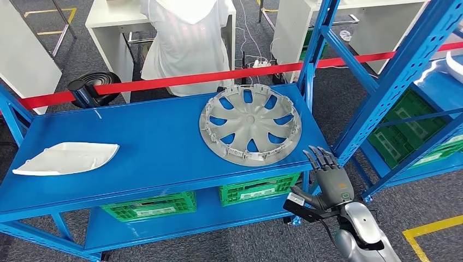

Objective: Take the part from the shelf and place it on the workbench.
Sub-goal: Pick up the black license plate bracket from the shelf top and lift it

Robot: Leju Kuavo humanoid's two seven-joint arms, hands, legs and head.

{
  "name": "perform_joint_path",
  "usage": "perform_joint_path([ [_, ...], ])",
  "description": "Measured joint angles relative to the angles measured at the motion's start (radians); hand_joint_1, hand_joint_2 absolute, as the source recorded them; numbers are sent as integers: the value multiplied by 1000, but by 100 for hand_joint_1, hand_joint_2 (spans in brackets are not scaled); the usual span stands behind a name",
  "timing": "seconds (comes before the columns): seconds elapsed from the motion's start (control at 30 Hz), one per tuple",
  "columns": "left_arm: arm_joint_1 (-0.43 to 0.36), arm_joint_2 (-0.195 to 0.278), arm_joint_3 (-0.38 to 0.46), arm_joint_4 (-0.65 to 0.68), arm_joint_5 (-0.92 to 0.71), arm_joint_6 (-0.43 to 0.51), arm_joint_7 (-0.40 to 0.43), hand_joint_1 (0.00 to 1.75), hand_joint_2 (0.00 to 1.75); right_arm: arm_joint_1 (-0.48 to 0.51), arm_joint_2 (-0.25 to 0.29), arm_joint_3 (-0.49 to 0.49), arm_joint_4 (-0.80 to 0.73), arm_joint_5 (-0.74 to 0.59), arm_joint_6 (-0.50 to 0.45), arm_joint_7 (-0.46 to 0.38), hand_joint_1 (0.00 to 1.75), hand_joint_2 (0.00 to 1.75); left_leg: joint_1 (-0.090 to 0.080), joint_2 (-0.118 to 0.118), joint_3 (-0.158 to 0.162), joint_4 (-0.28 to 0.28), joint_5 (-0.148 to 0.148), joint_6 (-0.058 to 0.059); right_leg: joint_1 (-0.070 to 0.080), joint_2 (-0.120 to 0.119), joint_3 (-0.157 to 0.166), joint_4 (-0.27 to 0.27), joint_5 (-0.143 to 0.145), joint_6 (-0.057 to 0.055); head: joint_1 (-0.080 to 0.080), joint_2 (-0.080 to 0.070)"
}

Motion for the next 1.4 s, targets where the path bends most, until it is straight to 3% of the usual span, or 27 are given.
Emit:
perform_joint_path([
  [0.07,0,0,0,0,0,-3,-2,0,0,-4,-9,-11,-1,-18,17,-21,0,0,0,0,0,0,0,0,0,0,0,0,0,0,0,0],
  [0.4,-1,0,0,0,4,2,-12,0,0,-114,-89,-79,19,-80,105,-121,0,0,-1,0,0,0,0,0,-1,0,1,0,0,0,0,0],
  [0.53,-1,0,0,0,-6,24,-9,0,0,-180,-98,-74,63,-76,115,-138,0,0,-1,1,0,0,0,0,-1,0,1,0,1,0,0,0],
  [0.97,-2,2,0,0,-15,41,0,0,0,-217,-108,-64,91,-69,117,-143,0,0,-1,0,0,0,1,0,-1,0,1,0,1,1,0,0],
  [1.13,1,12,0,0,-43,82,38,0,0,-382,-153,-29,194,-68,118,-172,0,0,-1,-1,0,0,1,1,-1,-1,1,0,1,1,0,0],
  [1.3,2,15,-15,0,-99,76,46,0,0,-624,-193,80,465,-152,121,-325,0,0,-2,-9,-4,0,5,6,-3,-8,3,0,2,5,0,0],
  [1.4,1,14,-23,0,-107,76,46,0,0,-665,-175,117,546,-171,102,-345,0,131,-3,-9,-4,0,5,7,-3,-8,3,0,3,6,0,0],
])
